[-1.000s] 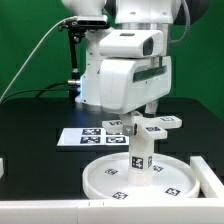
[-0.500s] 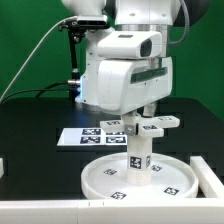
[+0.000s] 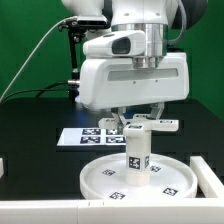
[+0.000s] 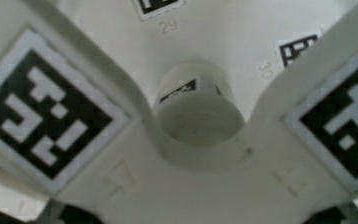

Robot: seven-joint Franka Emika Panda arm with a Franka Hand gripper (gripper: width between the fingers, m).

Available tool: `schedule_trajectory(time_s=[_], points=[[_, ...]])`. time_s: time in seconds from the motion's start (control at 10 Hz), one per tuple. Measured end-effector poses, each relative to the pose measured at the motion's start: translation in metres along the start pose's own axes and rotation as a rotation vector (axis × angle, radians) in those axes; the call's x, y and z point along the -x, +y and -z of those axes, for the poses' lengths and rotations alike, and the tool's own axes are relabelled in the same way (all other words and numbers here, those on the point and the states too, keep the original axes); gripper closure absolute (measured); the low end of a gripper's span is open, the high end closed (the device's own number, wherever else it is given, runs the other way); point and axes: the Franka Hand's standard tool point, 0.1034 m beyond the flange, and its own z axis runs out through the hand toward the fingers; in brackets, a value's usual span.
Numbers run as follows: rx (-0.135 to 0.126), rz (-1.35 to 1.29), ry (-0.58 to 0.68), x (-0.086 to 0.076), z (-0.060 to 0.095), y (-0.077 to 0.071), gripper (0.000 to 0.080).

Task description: Assemble round table

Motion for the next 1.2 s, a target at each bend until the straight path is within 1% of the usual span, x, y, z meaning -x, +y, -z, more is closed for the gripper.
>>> schedule_trajectory(time_s=[0.1,0.4,0.6,0.8,0.9,1.0,1.1,1.2], points=[[-0.013,-0.175,0.003,0.0,0.0,0.0,0.035],[-0.049,-0.553,-0.003,-0.002,0.0,-0.002,0.035],[-0.052,-0.707,-0.018,-0.002,0.0,-0.003,0.035],[-0.051,-0.745,-0.019,-0.002,0.0,-0.002,0.035],[-0.051,-0.739,-0.019,-0.002,-0.001,-0.003,0.0241],[-0.051,-0.715,-0.019,-0.002,0.0,-0.003,0.0241],[-0.054,-0.684,-0.011,-0.005,0.004,-0.005,0.0178],[-0.057,-0.642,0.002,-0.008,0.01,-0.004,0.0155]])
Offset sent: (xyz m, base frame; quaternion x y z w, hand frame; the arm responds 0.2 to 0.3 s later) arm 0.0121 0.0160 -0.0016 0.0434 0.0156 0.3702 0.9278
